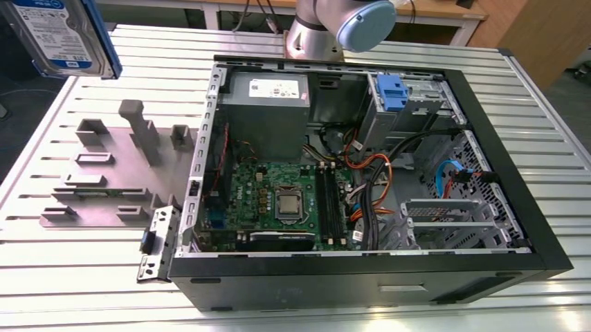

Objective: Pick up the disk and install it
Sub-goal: 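Pick up the disk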

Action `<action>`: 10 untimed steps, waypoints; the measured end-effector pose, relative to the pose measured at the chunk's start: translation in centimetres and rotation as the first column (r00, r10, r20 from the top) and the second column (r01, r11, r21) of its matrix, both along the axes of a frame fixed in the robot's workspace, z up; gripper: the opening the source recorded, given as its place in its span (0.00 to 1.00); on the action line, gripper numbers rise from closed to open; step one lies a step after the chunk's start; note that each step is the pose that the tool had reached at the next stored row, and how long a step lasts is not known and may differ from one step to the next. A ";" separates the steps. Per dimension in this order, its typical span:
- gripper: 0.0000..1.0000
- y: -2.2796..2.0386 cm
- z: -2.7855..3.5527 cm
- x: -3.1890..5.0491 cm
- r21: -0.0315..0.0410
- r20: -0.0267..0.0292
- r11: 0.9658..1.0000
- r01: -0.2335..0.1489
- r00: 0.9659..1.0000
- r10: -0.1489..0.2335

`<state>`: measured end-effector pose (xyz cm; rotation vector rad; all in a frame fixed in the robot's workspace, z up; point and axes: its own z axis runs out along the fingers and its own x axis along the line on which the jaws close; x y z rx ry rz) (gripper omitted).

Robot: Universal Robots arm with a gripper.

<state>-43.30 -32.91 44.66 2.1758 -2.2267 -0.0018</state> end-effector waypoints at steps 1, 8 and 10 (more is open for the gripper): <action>0.36 0.00 0.02 0.00 0.000 0.000 1.000 0.000 1.000 0.000; 0.36 0.00 0.17 0.00 0.000 0.000 1.000 0.000 1.000 0.000; 0.36 0.00 0.24 0.00 0.000 0.000 1.000 0.000 1.000 0.000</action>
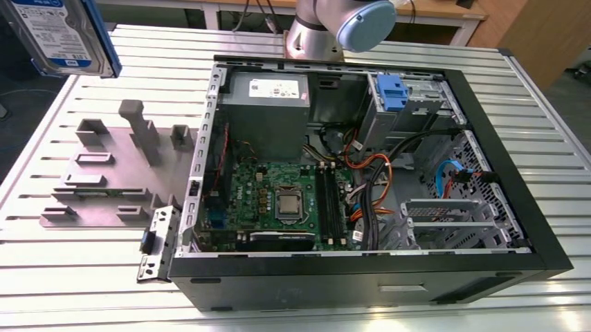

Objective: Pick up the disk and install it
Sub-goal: 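Pick up the disk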

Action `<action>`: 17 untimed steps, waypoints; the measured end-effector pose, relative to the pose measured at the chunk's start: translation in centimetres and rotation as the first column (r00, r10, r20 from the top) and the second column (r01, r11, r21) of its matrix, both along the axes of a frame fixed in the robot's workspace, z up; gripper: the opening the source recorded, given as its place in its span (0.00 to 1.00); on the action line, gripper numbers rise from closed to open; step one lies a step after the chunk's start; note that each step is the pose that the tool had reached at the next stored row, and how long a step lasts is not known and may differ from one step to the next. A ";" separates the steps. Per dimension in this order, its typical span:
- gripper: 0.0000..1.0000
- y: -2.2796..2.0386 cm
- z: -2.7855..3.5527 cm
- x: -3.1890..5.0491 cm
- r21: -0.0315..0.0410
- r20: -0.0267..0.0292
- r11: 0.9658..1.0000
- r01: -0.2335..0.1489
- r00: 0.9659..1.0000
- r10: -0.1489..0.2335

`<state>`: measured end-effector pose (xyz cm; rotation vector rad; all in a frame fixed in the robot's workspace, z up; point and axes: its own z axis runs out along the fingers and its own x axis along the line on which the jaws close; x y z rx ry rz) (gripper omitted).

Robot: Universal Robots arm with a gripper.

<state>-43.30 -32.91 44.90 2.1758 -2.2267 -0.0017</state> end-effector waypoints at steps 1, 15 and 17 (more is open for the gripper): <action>0.36 0.00 0.01 0.00 0.000 0.000 1.000 0.000 1.000 0.000; 0.36 0.00 0.43 0.00 0.000 0.000 1.000 0.000 1.000 0.000; 0.36 0.00 0.52 0.00 0.000 0.000 1.000 0.000 1.000 0.000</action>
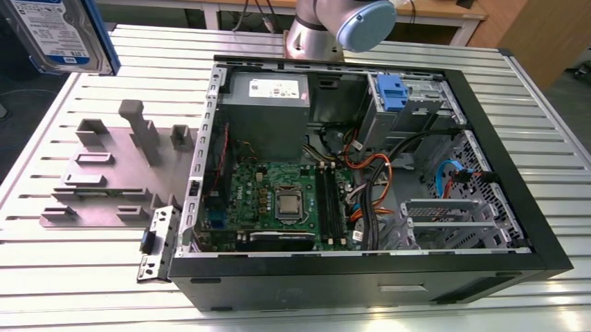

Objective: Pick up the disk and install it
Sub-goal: 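Pick up the disk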

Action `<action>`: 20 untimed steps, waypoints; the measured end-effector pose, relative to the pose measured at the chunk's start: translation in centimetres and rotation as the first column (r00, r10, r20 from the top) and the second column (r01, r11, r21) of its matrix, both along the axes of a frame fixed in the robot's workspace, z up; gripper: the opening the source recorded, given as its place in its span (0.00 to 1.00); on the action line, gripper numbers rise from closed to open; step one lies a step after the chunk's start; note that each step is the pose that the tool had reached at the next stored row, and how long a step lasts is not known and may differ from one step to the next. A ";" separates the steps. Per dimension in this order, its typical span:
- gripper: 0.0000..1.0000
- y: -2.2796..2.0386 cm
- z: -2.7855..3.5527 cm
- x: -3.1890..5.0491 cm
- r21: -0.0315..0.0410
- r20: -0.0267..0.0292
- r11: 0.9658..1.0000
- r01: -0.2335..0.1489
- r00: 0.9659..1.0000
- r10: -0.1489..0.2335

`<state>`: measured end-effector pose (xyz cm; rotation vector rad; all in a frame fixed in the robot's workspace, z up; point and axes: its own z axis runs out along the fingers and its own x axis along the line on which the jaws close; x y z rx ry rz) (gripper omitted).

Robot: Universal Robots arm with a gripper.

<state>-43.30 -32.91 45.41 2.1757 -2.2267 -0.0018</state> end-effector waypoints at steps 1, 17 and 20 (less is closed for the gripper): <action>0.36 0.00 0.05 0.00 0.000 0.000 1.000 0.000 1.000 0.000; 0.36 0.00 0.50 0.00 0.000 0.000 1.000 0.000 1.000 0.000; 0.36 0.00 0.60 0.00 0.000 0.000 1.000 0.000 1.000 0.000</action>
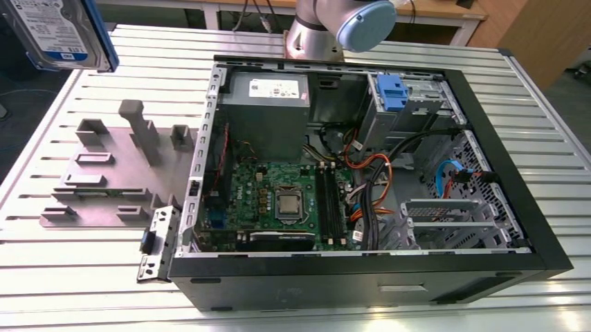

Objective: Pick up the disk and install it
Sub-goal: 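Pick up the disk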

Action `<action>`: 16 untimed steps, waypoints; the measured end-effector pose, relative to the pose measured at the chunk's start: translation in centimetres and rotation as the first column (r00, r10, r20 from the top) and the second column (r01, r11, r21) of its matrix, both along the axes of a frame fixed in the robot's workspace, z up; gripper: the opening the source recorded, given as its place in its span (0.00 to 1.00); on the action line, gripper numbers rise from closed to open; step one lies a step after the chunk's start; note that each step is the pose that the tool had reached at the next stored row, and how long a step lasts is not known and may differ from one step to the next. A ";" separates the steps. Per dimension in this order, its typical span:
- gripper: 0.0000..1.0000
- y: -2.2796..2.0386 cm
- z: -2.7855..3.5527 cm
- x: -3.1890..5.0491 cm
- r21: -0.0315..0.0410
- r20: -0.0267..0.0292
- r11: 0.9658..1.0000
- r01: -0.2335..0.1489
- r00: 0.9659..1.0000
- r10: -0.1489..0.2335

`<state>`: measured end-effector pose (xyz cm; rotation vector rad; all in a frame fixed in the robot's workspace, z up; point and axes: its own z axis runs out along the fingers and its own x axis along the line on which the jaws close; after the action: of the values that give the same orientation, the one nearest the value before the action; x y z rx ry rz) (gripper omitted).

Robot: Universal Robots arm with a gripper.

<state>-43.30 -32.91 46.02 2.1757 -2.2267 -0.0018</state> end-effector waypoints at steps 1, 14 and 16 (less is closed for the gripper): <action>0.36 0.00 0.03 0.00 0.000 0.000 1.000 0.000 1.000 0.000; 0.36 0.00 0.27 0.00 0.000 0.000 1.000 0.000 1.000 0.000; 0.36 0.00 0.32 0.00 0.000 0.000 1.000 0.000 1.000 0.000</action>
<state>-43.30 -32.91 46.33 2.1757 -2.2266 -0.0018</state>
